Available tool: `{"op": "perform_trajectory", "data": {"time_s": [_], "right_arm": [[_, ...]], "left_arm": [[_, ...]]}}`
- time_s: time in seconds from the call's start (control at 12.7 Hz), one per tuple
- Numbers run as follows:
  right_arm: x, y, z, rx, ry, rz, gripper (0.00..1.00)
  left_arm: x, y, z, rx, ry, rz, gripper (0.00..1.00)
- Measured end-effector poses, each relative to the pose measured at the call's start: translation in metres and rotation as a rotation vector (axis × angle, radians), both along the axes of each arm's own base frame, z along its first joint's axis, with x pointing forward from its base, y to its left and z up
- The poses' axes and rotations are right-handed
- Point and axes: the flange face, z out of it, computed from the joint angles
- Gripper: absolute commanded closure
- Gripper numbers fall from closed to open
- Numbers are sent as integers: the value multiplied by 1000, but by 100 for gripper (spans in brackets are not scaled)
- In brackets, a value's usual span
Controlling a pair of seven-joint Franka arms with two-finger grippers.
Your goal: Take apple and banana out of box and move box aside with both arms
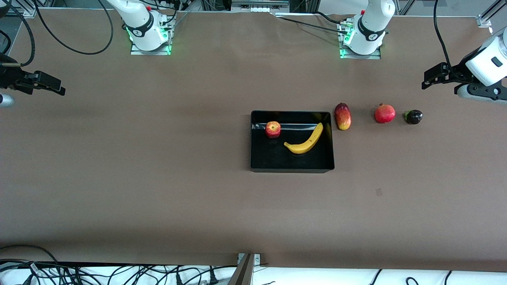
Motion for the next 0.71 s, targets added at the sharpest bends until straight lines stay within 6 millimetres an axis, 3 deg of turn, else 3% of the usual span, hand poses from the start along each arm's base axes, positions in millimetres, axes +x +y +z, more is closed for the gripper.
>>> {"op": "perform_trajectory", "data": {"time_s": [0.71], "right_arm": [[0,1,0,0,-1,2,0]], "left_arm": [[0,-4,2,2,-2,6,0]]}}
